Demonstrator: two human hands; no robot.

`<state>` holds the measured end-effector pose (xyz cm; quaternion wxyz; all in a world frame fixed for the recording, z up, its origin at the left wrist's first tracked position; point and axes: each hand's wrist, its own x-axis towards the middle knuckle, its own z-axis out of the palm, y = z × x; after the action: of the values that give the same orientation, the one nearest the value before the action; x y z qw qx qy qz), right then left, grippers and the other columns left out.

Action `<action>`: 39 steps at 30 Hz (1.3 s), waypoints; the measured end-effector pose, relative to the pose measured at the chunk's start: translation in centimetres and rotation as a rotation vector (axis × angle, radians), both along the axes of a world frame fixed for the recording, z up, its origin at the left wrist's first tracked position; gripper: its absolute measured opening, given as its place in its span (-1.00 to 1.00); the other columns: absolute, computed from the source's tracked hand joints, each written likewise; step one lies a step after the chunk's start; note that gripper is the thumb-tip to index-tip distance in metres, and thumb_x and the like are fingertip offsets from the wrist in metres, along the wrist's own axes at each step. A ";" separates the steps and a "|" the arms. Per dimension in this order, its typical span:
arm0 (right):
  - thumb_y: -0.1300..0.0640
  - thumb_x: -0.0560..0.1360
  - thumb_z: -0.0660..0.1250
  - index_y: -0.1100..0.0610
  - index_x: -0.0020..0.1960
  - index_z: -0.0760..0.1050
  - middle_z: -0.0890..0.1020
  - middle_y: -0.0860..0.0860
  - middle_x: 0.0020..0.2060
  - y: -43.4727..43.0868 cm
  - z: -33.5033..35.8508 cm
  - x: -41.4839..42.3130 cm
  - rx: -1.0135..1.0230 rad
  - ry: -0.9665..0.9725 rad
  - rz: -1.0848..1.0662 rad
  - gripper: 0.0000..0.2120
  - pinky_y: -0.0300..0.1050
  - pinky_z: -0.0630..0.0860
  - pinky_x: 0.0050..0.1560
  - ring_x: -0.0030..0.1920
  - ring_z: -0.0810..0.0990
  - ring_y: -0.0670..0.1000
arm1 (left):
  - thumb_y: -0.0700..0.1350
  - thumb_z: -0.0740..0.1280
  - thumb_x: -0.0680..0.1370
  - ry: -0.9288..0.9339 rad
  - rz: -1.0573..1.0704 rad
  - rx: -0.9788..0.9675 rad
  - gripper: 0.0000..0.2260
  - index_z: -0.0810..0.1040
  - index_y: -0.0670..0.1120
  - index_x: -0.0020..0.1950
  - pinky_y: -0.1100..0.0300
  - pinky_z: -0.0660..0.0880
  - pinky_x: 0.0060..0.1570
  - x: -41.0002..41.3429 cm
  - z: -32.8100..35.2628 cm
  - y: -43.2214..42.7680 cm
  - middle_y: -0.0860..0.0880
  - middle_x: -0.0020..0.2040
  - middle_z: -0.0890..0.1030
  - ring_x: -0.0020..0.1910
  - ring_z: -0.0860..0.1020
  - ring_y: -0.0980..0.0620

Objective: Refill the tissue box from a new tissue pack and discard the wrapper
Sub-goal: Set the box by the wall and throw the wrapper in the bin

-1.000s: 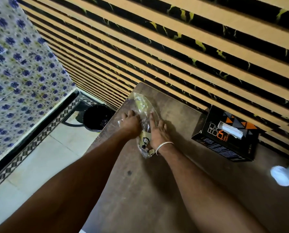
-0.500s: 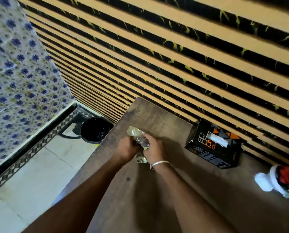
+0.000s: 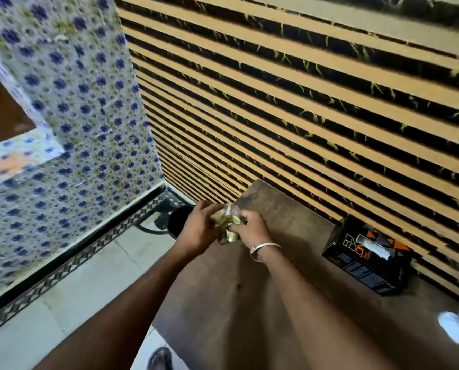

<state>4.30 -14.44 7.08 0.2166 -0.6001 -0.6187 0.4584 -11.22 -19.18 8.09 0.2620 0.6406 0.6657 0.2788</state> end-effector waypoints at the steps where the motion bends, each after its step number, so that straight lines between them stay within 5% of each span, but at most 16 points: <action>1: 0.18 0.35 0.42 0.14 0.01 0.65 0.73 0.06 -0.11 -0.2 0.3 -0.8 -0.037 0.073 0.010 -0.77 0.03 0.65 0.05 -0.04 0.69 0.09 | -0.13 0.52 0.43 0.024 0.021 0.035 -0.55 0.57 0.01 0.31 0.16 0.59 0.03 -1.1 0.2 -0.2 0.02 0.15 0.48 0.02 0.57 0.02; 4: 0.35 0.46 0.31 0.27 0.18 0.57 0.63 0.12 -0.05 -0.7 0.8 -4.0 -0.224 0.278 0.080 -0.70 -0.14 0.62 -0.06 -0.04 0.61 0.04 | -0.17 0.49 0.44 0.041 0.134 0.061 -0.79 0.69 -0.09 0.06 0.17 0.54 -0.15 -4.5 0.8 -0.4 -0.06 -0.03 0.64 -0.13 0.63 -0.01; 7: 0.39 0.42 0.42 0.32 0.24 0.55 0.65 0.19 0.02 -0.7 0.4 -8.5 -0.176 0.251 0.146 -0.61 -0.09 0.59 0.06 -0.01 0.52 0.02 | -0.20 0.43 0.46 0.014 0.216 0.041 -0.97 0.66 -0.09 -0.13 0.21 0.42 -0.28 -8.9 1.0 -0.7 -0.07 -0.24 0.67 -0.26 0.63 -0.03; 10: 0.45 0.46 0.40 0.42 0.24 0.51 0.65 0.26 0.03 -0.8 -0.5 -14.5 -0.120 0.242 0.094 -0.65 -0.23 0.62 -0.02 -0.02 0.54 0.03 | -0.22 0.41 0.47 -0.006 0.222 0.039 -0.89 0.57 -0.09 -0.25 0.12 0.49 -0.31 -14.5 0.5 -0.9 -0.10 -0.34 0.66 -0.33 0.63 -0.07; 14: 0.41 0.40 0.47 0.41 0.07 0.56 0.58 0.23 -0.03 -0.4 -2.0 -23.6 -0.017 0.220 0.009 -0.75 0.15 0.65 0.10 -0.04 0.60 0.14 | -0.23 0.43 0.43 0.041 0.203 0.038 -0.95 0.62 -0.15 -0.23 0.10 0.45 -0.30 -22.9 -0.3 -0.1 -0.14 -0.36 0.63 -0.32 0.62 -0.10; 17: 0.46 0.46 0.38 0.43 0.11 0.53 0.56 0.19 -0.03 0.1 -2.5 -28.7 -0.053 0.216 -0.036 -0.77 -0.03 0.67 -0.08 -0.07 0.59 0.11 | -0.20 0.44 0.41 0.063 0.179 0.022 -0.96 0.62 -0.15 -0.24 0.03 0.55 -0.27 -28.2 -0.8 1.0 -0.14 -0.35 0.65 -0.30 0.64 -0.10; 22: 0.37 0.36 0.40 0.27 -0.12 0.57 0.61 0.12 -0.25 2.4 -3.5 -33.0 0.038 0.129 -0.117 -0.90 0.21 0.65 -0.11 -0.23 0.58 0.04 | -0.13 0.42 0.45 0.011 0.101 -0.007 -0.96 0.66 -0.08 -0.18 0.02 0.61 -0.19 -32.6 -1.9 4.6 -0.07 -0.28 0.71 -0.24 0.68 -0.03; 25: 0.33 0.32 0.45 0.18 -0.23 0.53 0.61 0.05 -0.33 4.5 -4.2 -33.3 0.072 0.030 -0.201 -0.88 -0.03 0.58 -0.17 -0.24 0.59 0.10 | -0.16 0.40 0.48 -0.059 0.006 -0.023 -0.94 0.68 -0.09 -0.12 -0.01 0.62 -0.18 -33.1 -3.0 7.6 -0.09 -0.23 0.72 -0.22 0.68 -0.07; 29: 0.38 0.37 0.45 0.12 -0.25 0.50 0.51 -0.07 -0.39 9.0 -6.6 -33.5 0.002 0.051 -0.268 -0.79 -0.37 0.38 -0.37 -0.34 0.48 -0.08 | -0.13 0.38 0.54 -0.036 -0.032 0.031 -0.93 0.57 -0.10 -0.01 0.09 0.59 -0.25 -32.7 -5.7 12.7 -0.08 -0.20 0.69 -0.23 0.66 -0.07; 33: 0.48 0.42 0.30 0.32 -0.11 0.58 0.58 0.10 -0.34 14.1 -11.0 -34.1 -0.124 0.127 -0.387 -0.86 -0.16 0.50 -0.43 -0.44 0.55 0.00 | -0.09 0.28 0.60 -0.046 -0.025 -0.003 -0.90 0.36 -0.03 -0.03 0.05 0.51 -0.30 -32.2 -10.3 18.5 -0.08 -0.26 0.58 -0.28 0.59 -0.09; 39: 0.57 0.38 0.26 0.32 -0.16 0.52 0.54 0.16 -0.34 19.0 -20.5 -33.9 -0.317 0.180 -0.462 -0.80 0.11 0.65 -0.19 -0.36 0.56 0.10 | -0.17 0.27 0.47 -0.086 -0.165 -0.202 -0.92 0.47 -0.06 -0.22 -0.05 0.58 -0.19 -32.7 -20.4 24.4 -0.14 -0.29 0.63 -0.25 0.62 -0.17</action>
<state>-29.61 4.57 -13.44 0.2730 -0.7083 -0.3646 0.5392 -43.93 5.18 -12.33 0.3755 0.6509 0.6236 0.2153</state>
